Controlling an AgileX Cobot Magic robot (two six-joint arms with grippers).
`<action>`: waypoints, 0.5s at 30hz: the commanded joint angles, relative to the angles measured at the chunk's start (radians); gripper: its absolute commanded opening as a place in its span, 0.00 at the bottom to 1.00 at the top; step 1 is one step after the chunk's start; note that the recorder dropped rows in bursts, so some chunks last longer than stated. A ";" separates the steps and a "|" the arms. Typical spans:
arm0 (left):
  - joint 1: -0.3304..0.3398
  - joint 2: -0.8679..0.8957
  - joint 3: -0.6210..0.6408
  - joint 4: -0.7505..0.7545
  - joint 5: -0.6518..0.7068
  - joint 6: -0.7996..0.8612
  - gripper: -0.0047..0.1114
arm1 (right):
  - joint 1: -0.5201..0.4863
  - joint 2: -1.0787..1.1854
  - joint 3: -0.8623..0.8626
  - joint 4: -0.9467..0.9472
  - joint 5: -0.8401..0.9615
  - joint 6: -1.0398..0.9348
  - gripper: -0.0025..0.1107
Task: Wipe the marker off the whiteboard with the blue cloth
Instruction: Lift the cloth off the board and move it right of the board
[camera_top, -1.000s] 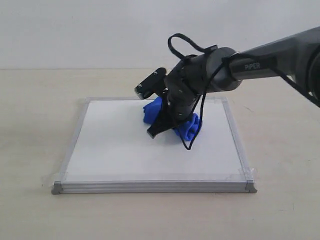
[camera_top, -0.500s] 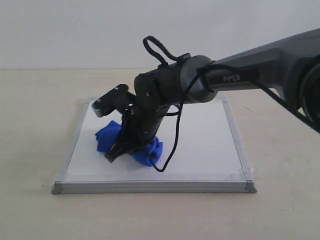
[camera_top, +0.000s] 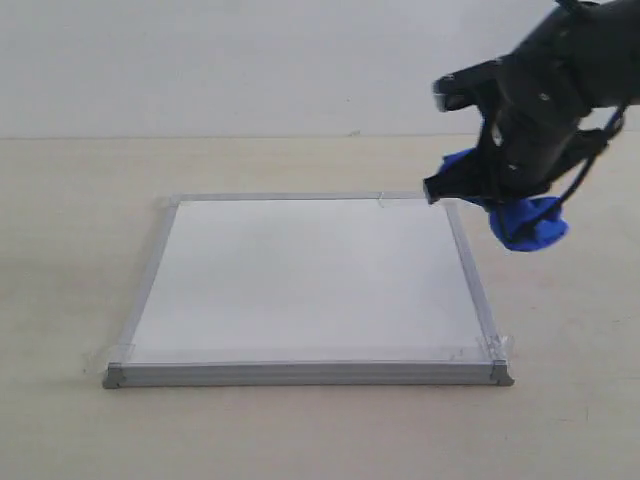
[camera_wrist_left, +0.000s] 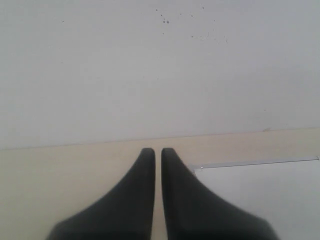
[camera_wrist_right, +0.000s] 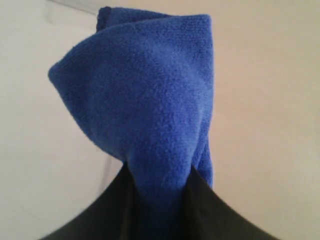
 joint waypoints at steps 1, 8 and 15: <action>-0.003 0.003 -0.003 -0.006 -0.001 -0.009 0.08 | -0.057 -0.040 0.139 -0.034 -0.071 0.151 0.02; -0.003 0.003 -0.003 -0.006 -0.001 -0.009 0.08 | -0.059 -0.040 0.285 -0.247 -0.172 0.576 0.02; -0.003 0.003 -0.003 -0.006 -0.001 -0.009 0.08 | -0.059 -0.014 0.313 -0.251 -0.283 0.652 0.02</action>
